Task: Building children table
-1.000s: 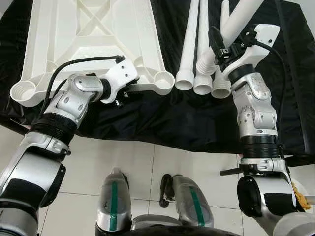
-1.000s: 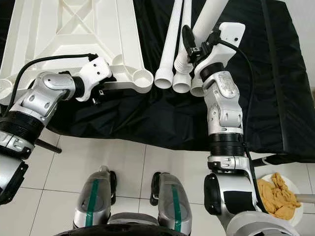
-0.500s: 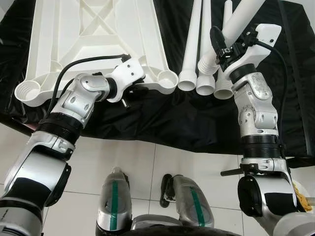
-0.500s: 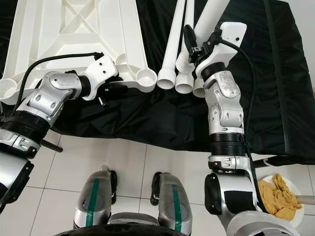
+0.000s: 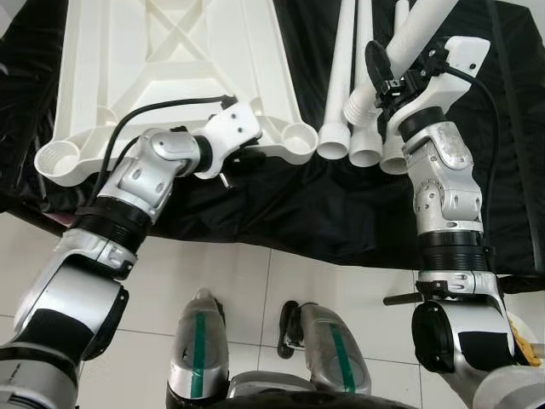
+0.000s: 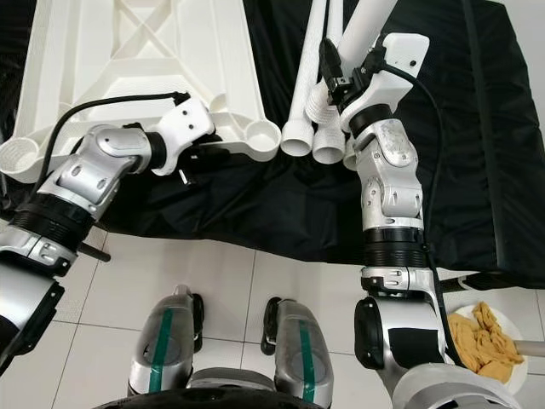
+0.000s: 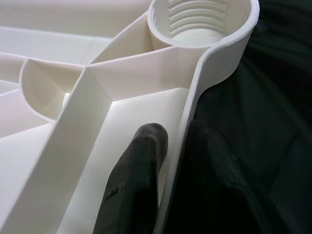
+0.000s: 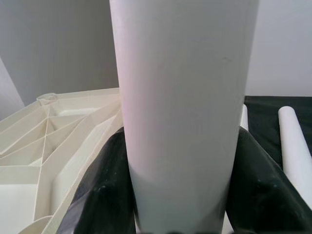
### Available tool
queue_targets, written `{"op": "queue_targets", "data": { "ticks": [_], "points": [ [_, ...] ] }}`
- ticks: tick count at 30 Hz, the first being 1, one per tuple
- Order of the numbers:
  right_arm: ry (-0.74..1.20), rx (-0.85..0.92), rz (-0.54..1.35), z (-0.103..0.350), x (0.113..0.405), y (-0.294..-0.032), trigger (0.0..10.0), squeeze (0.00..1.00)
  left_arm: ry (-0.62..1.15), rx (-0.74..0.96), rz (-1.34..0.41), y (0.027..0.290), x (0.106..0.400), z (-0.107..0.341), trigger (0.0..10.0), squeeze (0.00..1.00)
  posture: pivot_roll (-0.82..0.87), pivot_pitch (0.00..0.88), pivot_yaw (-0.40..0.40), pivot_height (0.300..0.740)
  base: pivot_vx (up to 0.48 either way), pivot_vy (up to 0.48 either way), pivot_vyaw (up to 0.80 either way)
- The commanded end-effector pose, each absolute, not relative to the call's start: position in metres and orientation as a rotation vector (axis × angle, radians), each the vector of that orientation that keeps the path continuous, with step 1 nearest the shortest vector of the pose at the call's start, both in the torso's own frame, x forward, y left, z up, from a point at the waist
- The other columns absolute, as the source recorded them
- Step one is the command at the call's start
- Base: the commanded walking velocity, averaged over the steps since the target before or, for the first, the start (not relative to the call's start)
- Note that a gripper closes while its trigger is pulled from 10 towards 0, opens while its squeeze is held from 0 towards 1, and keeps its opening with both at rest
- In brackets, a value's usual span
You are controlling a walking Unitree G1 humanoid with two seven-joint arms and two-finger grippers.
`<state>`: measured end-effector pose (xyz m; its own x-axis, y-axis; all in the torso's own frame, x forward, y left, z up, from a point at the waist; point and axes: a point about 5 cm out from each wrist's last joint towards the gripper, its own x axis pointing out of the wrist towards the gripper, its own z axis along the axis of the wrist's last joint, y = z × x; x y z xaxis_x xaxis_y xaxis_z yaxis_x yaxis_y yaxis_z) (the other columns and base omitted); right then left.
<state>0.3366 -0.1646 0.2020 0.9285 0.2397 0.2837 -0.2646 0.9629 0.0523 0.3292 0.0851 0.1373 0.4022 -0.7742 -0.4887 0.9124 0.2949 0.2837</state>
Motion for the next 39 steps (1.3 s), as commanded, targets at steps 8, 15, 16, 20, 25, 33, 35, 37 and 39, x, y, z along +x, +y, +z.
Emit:
{"op": "queue_targets", "data": {
  "ticks": [8, 15, 16, 20, 25, 33, 35, 37, 39],
  "points": [
    [-0.307, 0.093, 0.248, 0.207, 0.335, -0.167, 10.0, 0.0, 0.234, 0.56, -1.19, 0.054, 0.325, 0.149, 10.0, 0.0, 0.07, 0.059, -0.012, 0.74, 0.0, 0.0, 0.0],
    [-0.308, 0.096, 0.248, 0.207, 0.335, -0.166, 10.0, 0.0, 0.265, 0.536, -1.035, 0.053, 0.337, 0.149, 10.0, 0.0, 0.07, 0.054, -0.01, 0.74, 0.0, 0.0, 0.0],
    [-0.308, 0.097, 0.249, 0.206, 0.334, -0.165, 10.0, 0.0, 0.275, 0.525, -0.98, 0.055, 0.342, 0.15, 10.0, 0.0, 0.07, 0.053, -0.008, 0.74, 0.0, 0.0, 0.0],
    [-0.308, 0.097, 0.25, 0.206, 0.334, -0.165, 10.0, 0.0, 0.289, 0.504, -0.91, 0.059, 0.347, 0.151, 10.0, 0.0, 0.07, 0.055, -0.01, 0.74, 0.0, 0.0, 0.0],
    [-0.307, 0.096, 0.25, 0.206, 0.334, -0.166, 10.0, 0.0, 0.303, 0.497, -0.834, 0.067, 0.352, 0.153, 10.0, 0.0, 0.07, 0.058, -0.01, 0.74, 0.0, 0.0, 0.0],
    [-0.308, 0.097, 0.245, 0.207, 0.334, -0.166, 10.0, 0.0, 0.351, 0.474, -0.599, 0.092, 0.361, 0.155, 10.0, 0.0, 0.08, 0.065, -0.006, 0.74, 0.0, 0.0, 0.0],
    [-0.308, 0.098, 0.244, 0.207, 0.334, -0.166, 10.0, 0.0, 0.351, 0.487, -0.57, 0.095, 0.361, 0.156, 10.0, 0.0, 0.08, 0.066, -0.007, 0.74, 0.0, 0.0, 0.0],
    [-0.308, 0.099, 0.242, 0.207, 0.334, -0.167, 10.0, 0.0, 0.359, 0.497, -0.519, 0.101, 0.36, 0.157, 10.0, 0.0, 0.08, 0.068, -0.007, 0.74, 0.0, 0.0, 0.0],
    [-0.308, 0.1, 0.242, 0.207, 0.334, -0.167, 10.0, 0.0, 0.364, 0.501, -0.508, 0.103, 0.36, 0.156, 10.0, 0.0, 0.08, 0.07, -0.009, 0.74, 0.0, 0.0, 0.0]
  ]
}}
